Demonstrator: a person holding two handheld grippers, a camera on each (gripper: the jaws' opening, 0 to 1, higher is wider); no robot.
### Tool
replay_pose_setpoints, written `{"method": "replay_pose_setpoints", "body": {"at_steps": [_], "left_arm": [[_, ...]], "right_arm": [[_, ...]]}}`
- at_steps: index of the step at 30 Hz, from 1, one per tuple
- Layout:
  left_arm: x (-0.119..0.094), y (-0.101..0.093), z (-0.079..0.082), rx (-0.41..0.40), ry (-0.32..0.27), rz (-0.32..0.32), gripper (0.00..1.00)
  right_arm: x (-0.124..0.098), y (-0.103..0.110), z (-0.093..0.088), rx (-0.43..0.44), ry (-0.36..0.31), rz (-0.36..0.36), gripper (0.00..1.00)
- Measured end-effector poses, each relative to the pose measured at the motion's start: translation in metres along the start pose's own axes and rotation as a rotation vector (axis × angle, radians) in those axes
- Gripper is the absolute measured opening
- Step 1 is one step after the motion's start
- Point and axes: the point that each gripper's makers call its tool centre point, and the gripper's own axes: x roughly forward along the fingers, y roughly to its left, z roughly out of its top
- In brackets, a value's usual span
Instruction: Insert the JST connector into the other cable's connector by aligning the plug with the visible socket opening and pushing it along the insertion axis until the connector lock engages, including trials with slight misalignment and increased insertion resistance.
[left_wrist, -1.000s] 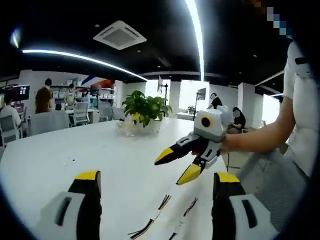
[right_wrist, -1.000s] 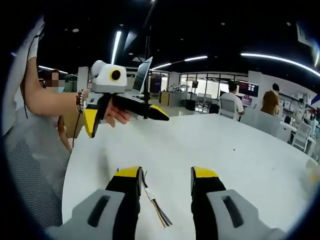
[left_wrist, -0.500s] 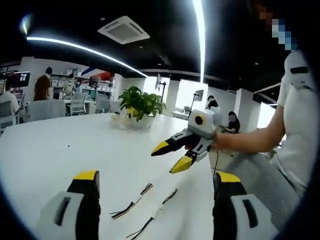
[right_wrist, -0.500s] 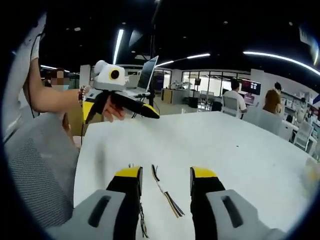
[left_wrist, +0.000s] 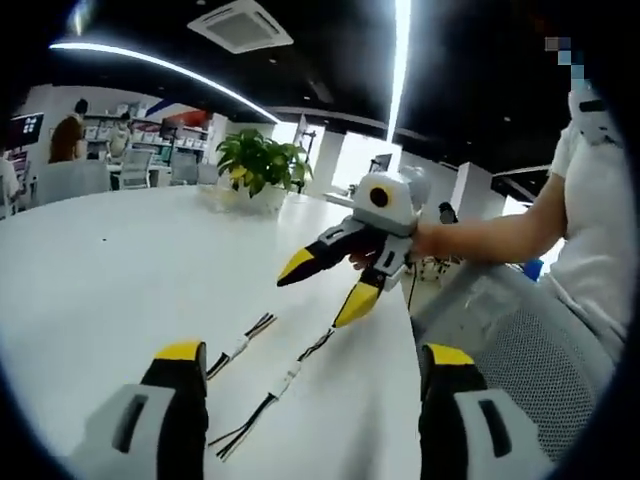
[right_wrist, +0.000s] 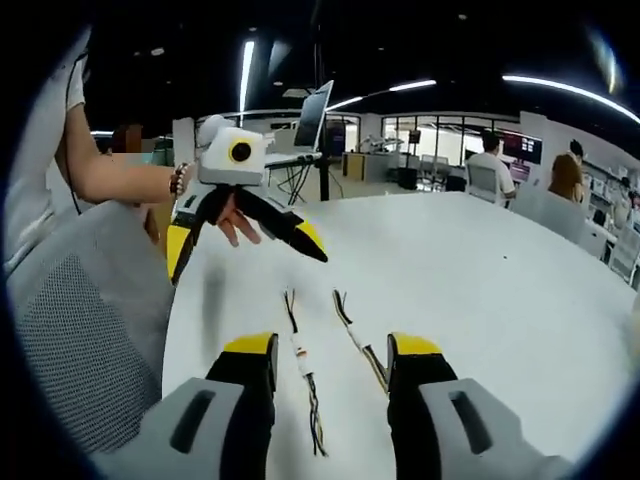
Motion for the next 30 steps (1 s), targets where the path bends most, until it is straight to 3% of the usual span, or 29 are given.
{"method": "replay_pose_setpoints", "body": {"at_steps": [3, 5, 9, 16, 21, 24, 30], "left_arm": [[0.004, 0.001, -0.014, 0.011, 0.048, -0.020, 0.82], [0.008, -0.001, -0.020, -0.003, 0.060, -0.031, 0.76], [0.014, -0.001, -0.028, -0.005, 0.078, -0.042, 0.75], [0.018, 0.011, -0.037, 0.035, 0.095, 0.009, 0.60], [0.020, 0.013, -0.049, 0.048, 0.120, 0.002, 0.48], [0.019, 0.015, -0.048, 0.065, 0.117, 0.010, 0.36], [0.021, 0.024, -0.048, 0.104, 0.119, 0.045, 0.23]], "right_arm": [[0.005, 0.005, -0.010, -0.005, 0.034, 0.026, 0.40], [0.008, 0.008, -0.014, -0.012, 0.049, 0.043, 0.40], [0.012, 0.011, -0.021, -0.021, 0.068, 0.062, 0.39], [0.020, 0.007, -0.027, -0.019, 0.036, 0.058, 0.31], [0.026, 0.008, -0.038, -0.065, 0.071, 0.054, 0.33], [0.028, 0.010, -0.033, -0.078, 0.050, 0.068, 0.26], [0.031, 0.016, -0.035, -0.096, 0.062, 0.094, 0.21]]}}
